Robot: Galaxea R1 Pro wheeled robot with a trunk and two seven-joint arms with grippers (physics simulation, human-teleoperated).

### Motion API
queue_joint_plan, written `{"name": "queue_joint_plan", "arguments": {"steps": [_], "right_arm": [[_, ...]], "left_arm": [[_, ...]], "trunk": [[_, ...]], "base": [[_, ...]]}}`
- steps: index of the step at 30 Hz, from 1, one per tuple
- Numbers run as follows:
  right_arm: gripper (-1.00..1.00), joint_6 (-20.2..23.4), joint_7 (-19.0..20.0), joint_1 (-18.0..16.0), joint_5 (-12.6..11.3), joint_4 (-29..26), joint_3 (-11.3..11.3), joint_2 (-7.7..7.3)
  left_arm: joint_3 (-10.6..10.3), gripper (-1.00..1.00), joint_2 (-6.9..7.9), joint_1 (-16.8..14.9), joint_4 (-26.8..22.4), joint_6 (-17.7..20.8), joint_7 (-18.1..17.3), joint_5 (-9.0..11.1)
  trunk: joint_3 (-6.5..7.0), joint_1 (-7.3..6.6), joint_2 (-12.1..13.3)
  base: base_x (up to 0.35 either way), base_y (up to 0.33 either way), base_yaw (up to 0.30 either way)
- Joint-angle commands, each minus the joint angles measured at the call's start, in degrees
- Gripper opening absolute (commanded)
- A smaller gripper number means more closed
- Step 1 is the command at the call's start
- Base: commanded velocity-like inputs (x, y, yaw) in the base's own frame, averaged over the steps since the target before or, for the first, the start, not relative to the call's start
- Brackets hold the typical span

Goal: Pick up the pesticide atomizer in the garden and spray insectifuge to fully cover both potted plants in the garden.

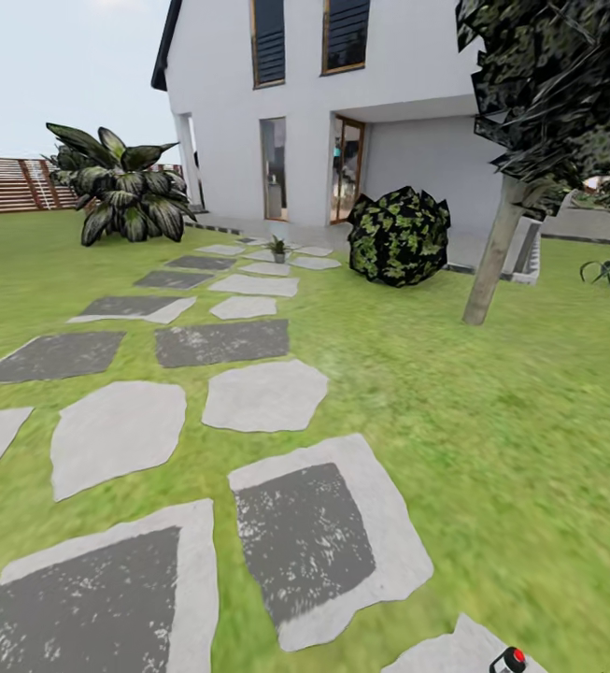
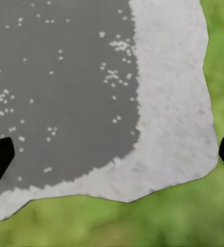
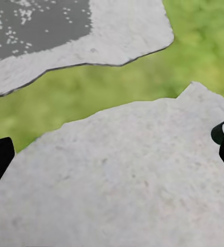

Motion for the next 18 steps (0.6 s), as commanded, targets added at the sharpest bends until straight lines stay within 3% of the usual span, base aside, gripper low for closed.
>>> {"name": "queue_joint_plan", "arguments": {"steps": [1, 18], "right_arm": [[1.00, -0.2, 0.0, 0.0, 0.2, 0.0, 0.0, -0.01], [1.00, -0.2, 0.0, 0.0, 0.2, 0.0, 0.0, 0.00]], "left_arm": [[-0.1, 1.00, 0.00, 0.0, 0.0, -0.2, 0.2, 0.0], [-0.1, 1.00, 0.00, 0.0, 0.0, -0.2, 0.2, 0.0]], "trunk": [[-0.05, 0.01, 0.0], [-0.05, 0.01, 0.0]], "base": [[0.241, 0.249, -0.262], [0.241, 0.249, -0.262]]}}
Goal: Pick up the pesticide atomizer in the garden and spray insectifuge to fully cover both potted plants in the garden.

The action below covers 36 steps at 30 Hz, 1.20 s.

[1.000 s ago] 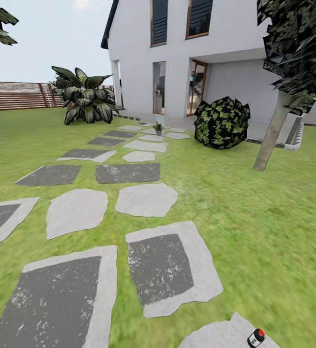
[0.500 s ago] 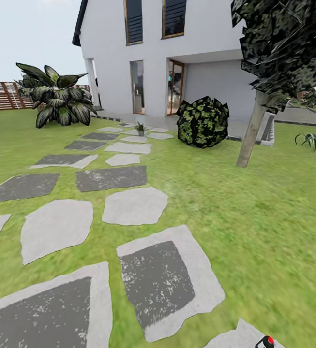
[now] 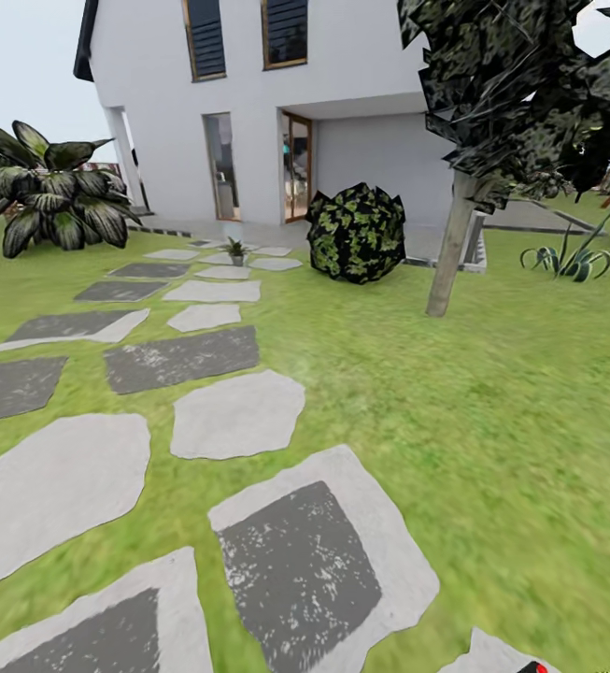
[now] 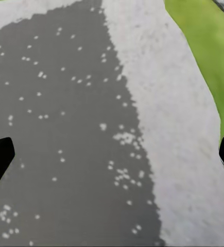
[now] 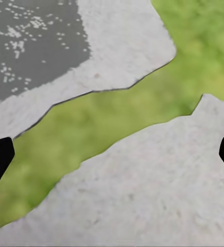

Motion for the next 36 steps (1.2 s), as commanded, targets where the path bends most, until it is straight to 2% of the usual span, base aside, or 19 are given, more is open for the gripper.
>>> {"name": "queue_joint_plan", "arguments": {"steps": [1, 27, 36], "right_arm": [[1.00, -0.2, 0.0, 0.0, 0.2, 0.0, 0.0, -0.01], [1.00, -0.2, -0.1, 0.0, 0.1, 0.1, -0.1, 0.07], [1.00, -0.2, -0.1, 0.0, -0.1, -0.2, -0.2, 0.11]], "left_arm": [[-0.1, 1.00, 0.00, 0.0, 0.0, -0.2, 0.2, 0.0], [-0.1, 1.00, 0.00, 0.0, 0.0, -0.1, 0.2, -0.3], [-0.5, 1.00, -0.09, 0.0, 0.0, -0.1, 0.0, -0.6]], "trunk": [[-0.05, 0.01, 0.0], [-0.05, 0.01, 0.0], [-0.05, 0.01, 0.0]], "base": [[0.241, 0.249, -0.262], [0.224, 0.256, -0.264], [0.052, 0.056, -0.265]]}}
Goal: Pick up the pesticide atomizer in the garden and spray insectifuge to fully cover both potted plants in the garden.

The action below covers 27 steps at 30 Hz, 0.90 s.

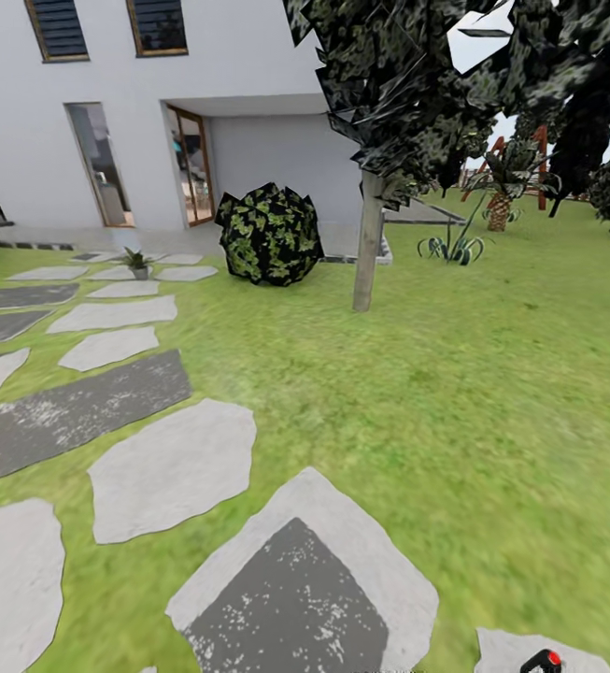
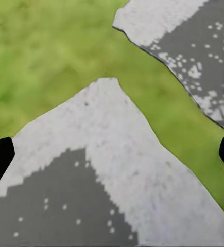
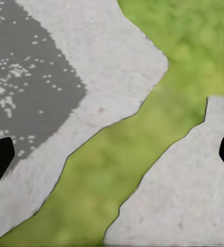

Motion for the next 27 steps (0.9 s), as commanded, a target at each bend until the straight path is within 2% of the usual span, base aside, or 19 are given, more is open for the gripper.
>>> {"name": "queue_joint_plan", "arguments": {"steps": [1, 14, 27], "right_arm": [[1.00, -0.2, 0.0, 0.0, 0.2, 0.0, 0.0, -0.01], [1.00, -0.1, 0.0, 0.0, 0.2, 0.3, 0.0, -0.03], [1.00, -0.2, -0.1, 0.0, 0.2, 0.1, -0.1, -0.17]], "left_arm": [[0.0, 1.00, 0.03, 0.0, -0.1, -0.2, 0.1, 0.0], [0.1, 1.00, -0.49, -2.2, -0.6, -0.3, -0.5, 0.2], [-0.2, 1.00, -0.17, -1.5, 0.2, -0.4, -0.5, 0.1]], "trunk": [[-0.05, -0.01, 0.0], [-0.05, -0.01, 0.0], [-0.05, -0.01, 0.0]], "base": [[0.003, 0.004, -0.266], [0.001, 0.001, -0.266], [0.000, 0.000, -0.267]]}}
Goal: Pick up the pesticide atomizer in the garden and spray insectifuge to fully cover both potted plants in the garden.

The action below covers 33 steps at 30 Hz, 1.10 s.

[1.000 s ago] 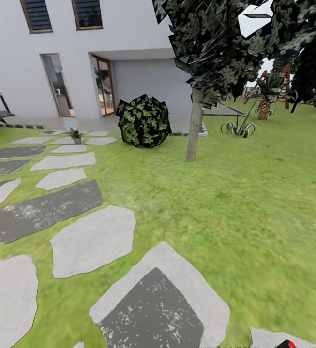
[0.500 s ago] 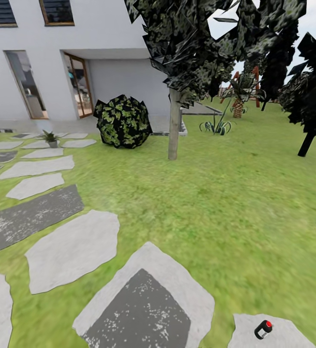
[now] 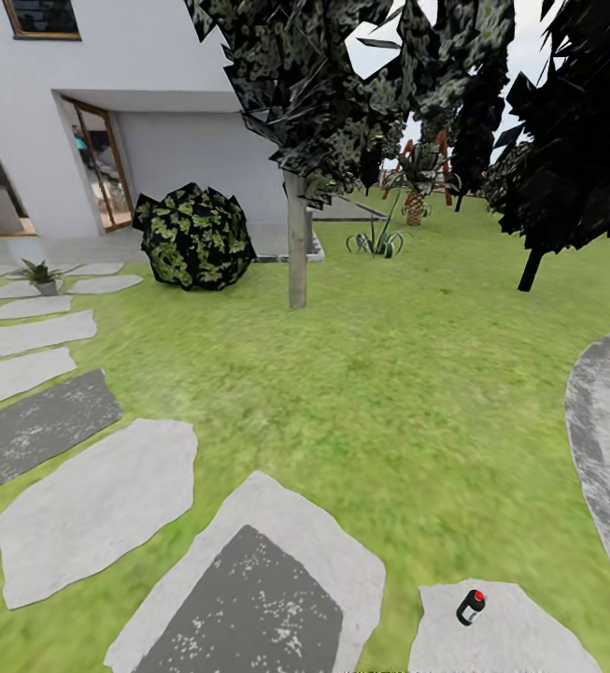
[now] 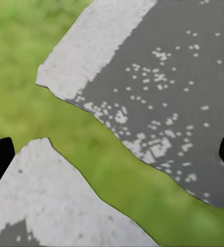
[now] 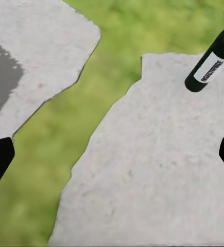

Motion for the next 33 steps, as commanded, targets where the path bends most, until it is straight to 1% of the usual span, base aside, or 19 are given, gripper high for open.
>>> {"name": "queue_joint_plan", "arguments": {"steps": [1, 6, 8, 10, 13, 22, 33], "right_arm": [[1.00, -0.2, 0.0, 0.0, 0.2, 0.0, -0.1, 0.02], [1.00, -0.2, 0.0, -0.1, 0.2, 0.1, -0.6, 0.01], [1.00, -0.1, 0.0, -0.1, 0.2, 0.1, -1.4, 0.04], [1.00, -0.1, 0.0, -0.1, 0.2, 0.2, -3.0, 0.05], [1.00, -0.1, 0.0, -0.1, 0.2, 0.2, -3.8, 0.06], [1.00, 0.0, 0.1, -0.1, 0.3, 0.4, -4.0, 0.12], [1.00, 0.0, 0.1, -0.1, 0.4, 0.4, -3.9, 0.19]], "left_arm": [[0.1, 1.00, 0.00, 0.0, 0.0, -0.2, 0.1, 0.0], [0.1, 1.00, 0.01, 0.0, 0.0, -0.2, 0.1, -0.1], [0.1, 1.00, 0.01, 0.0, 0.0, -0.2, 0.1, -0.1], [0.1, 1.00, 0.00, 0.0, 0.0, -0.2, 0.1, -0.1], [0.1, 1.00, 0.00, 0.0, 0.0, -0.2, 0.1, -0.1], [0.0, 1.00, -0.08, 0.0, 0.0, -0.2, 0.1, -0.1], [0.0, 1.00, -0.08, 0.0, 0.0, -0.2, 0.1, -0.2]], "trunk": [[-0.05, -0.01, 0.0], [-0.05, -0.01, 0.0], [-0.05, -0.01, 0.0], [-0.05, -0.01, 0.0], [-0.05, -0.01, 0.0], [-0.05, -0.01, 0.0], [-0.05, -0.01, 0.0]], "base": [[0.000, 0.000, -0.267], [0.026, 0.067, -0.267], [0.088, 0.211, -0.268], [0.124, 0.252, -0.268], [0.171, 0.275, -0.268], [0.190, 0.292, -0.268], [0.031, 0.332, -0.268]]}}
